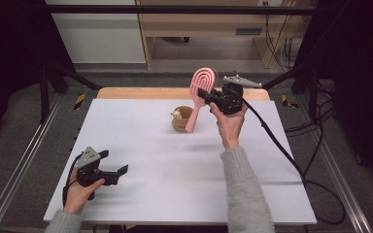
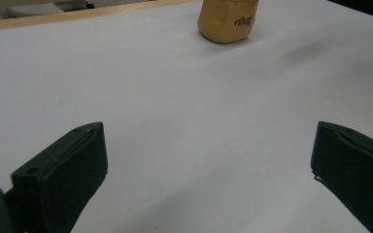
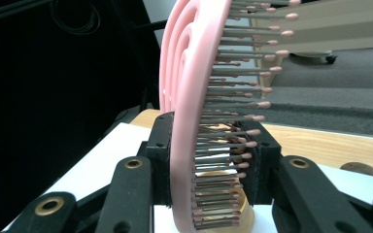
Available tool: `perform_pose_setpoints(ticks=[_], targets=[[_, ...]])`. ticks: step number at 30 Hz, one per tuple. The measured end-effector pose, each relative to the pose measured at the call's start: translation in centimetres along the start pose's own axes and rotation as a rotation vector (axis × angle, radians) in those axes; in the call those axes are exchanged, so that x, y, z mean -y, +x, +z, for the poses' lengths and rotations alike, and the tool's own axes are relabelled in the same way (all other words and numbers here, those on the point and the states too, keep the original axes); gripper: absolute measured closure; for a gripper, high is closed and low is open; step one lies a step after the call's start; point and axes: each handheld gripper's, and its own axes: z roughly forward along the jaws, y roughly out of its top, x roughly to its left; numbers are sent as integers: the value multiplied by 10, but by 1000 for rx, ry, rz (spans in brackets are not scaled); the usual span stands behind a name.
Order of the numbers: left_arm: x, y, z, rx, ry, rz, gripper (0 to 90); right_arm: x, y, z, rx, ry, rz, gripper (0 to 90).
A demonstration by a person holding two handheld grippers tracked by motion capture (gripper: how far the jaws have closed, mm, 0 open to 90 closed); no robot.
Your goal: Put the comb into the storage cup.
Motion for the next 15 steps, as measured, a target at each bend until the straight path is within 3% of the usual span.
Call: perform_pose_setpoints(ticks=[15], targets=[[1, 0, 1, 4, -1, 0, 0, -10, -3, 12, 26, -22, 5, 629]])
